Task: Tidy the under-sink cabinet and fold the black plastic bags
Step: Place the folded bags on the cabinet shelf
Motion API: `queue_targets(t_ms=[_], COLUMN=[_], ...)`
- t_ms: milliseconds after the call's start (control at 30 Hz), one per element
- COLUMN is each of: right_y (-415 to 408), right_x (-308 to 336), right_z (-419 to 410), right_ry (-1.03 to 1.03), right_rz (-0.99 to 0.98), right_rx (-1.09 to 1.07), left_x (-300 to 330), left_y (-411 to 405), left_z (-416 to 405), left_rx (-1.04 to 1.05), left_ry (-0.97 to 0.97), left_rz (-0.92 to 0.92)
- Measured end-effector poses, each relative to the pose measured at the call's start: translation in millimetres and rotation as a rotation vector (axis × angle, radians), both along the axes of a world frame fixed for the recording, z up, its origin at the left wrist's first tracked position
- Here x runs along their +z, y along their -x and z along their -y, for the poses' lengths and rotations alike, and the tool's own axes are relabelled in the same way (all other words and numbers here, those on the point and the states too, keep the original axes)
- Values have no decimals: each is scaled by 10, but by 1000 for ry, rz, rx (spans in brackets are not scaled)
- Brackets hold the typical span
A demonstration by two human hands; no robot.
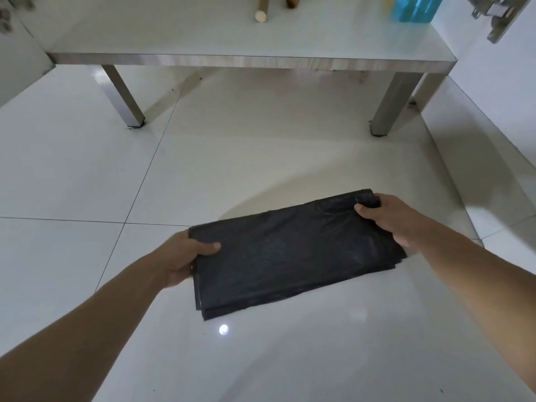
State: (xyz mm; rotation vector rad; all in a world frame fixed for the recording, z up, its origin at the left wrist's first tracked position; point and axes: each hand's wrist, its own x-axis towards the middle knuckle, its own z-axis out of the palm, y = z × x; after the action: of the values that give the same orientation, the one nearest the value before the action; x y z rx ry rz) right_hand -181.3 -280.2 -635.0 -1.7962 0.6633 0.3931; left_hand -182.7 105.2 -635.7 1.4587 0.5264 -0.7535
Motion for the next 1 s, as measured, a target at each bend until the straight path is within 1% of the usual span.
queue_targets(t_ms=[67, 100, 167, 267, 400, 500, 633, 767, 900, 1000], right_y=[-136, -216, -395, -694, -1196, -1607, -2081, -2429, -2709, -2998], right_x=[140, 249, 524, 1048, 1709, 2223, 2753, 3088, 3299, 3361], right_z=[-54, -91, -181, -435, -887, -1256, -1736, -2108, -2284, -2330], right_ry=[66, 66, 1, -49, 34, 175, 426, 703, 872, 931], right_rz=[16, 8, -37, -80, -12, 62, 194, 328, 368, 423], right_rx=[14, 17, 41, 158, 201, 215, 274, 305, 256, 217], left_x=[49, 104, 275, 641, 1194, 1603, 2016, 2238, 2331, 2358], left_y=[-1, -40, -175, -446, -841, -1123, -1426, -1679, -1892, -2049], left_z=[-13, -27, -90, -262, -575, -809, -1055, -1208, -1246, -1227], left_rx=[6, 39, 135, 251, 360, 406, 462, 527, 597, 584], left_ry=[-18, -19, -29, -51, -55, -69, -98, -128, -135, -305], left_rz=[23, 40, 75, 124, 222, 298, 370, 419, 402, 463])
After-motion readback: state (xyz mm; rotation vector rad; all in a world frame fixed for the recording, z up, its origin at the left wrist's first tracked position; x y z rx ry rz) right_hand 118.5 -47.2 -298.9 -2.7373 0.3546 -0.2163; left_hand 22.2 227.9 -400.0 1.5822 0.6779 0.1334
